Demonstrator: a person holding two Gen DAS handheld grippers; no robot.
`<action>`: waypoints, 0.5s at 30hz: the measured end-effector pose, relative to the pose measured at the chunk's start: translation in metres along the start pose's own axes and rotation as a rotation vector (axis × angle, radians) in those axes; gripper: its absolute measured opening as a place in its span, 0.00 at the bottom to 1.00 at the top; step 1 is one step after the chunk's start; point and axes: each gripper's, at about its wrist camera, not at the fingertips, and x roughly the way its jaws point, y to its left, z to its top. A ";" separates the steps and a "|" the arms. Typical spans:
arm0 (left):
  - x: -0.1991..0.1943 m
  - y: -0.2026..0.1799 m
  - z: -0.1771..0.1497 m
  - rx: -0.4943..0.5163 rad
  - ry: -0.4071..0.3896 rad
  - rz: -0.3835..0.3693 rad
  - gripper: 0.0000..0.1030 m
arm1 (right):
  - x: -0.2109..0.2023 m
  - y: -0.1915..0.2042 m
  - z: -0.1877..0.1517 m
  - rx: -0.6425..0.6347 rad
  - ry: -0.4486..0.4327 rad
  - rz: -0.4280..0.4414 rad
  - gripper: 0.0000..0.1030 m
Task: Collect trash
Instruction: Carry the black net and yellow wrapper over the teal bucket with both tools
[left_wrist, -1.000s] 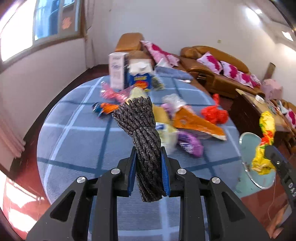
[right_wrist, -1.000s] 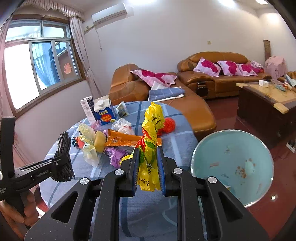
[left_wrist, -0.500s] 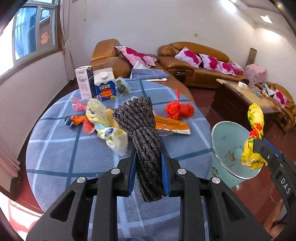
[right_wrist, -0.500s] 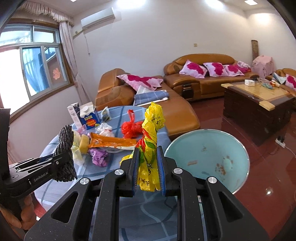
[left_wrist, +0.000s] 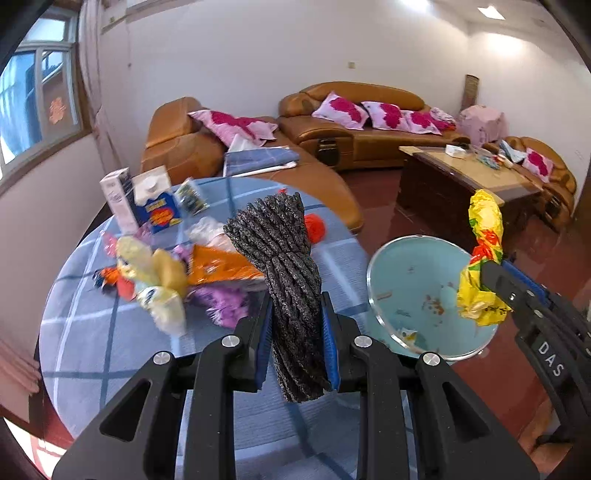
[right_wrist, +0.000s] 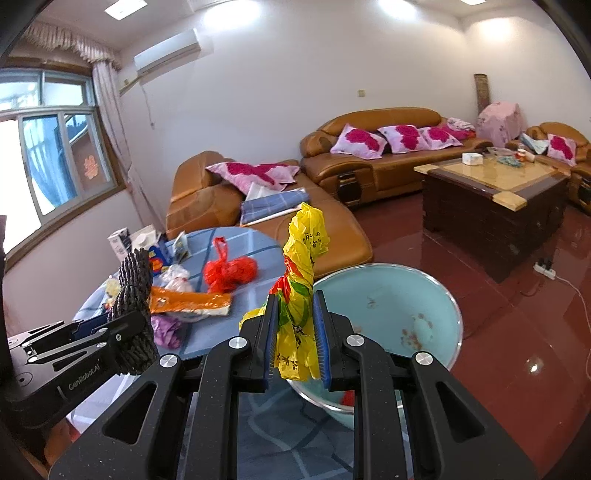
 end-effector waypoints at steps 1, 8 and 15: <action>0.001 -0.004 0.001 0.008 -0.002 -0.002 0.23 | 0.000 -0.003 0.000 0.004 -0.003 -0.009 0.19; 0.016 -0.034 0.009 0.047 0.011 -0.034 0.23 | 0.004 -0.028 0.004 0.022 -0.019 -0.092 0.19; 0.037 -0.067 0.013 0.096 0.026 -0.058 0.23 | 0.021 -0.058 -0.003 0.042 0.021 -0.172 0.19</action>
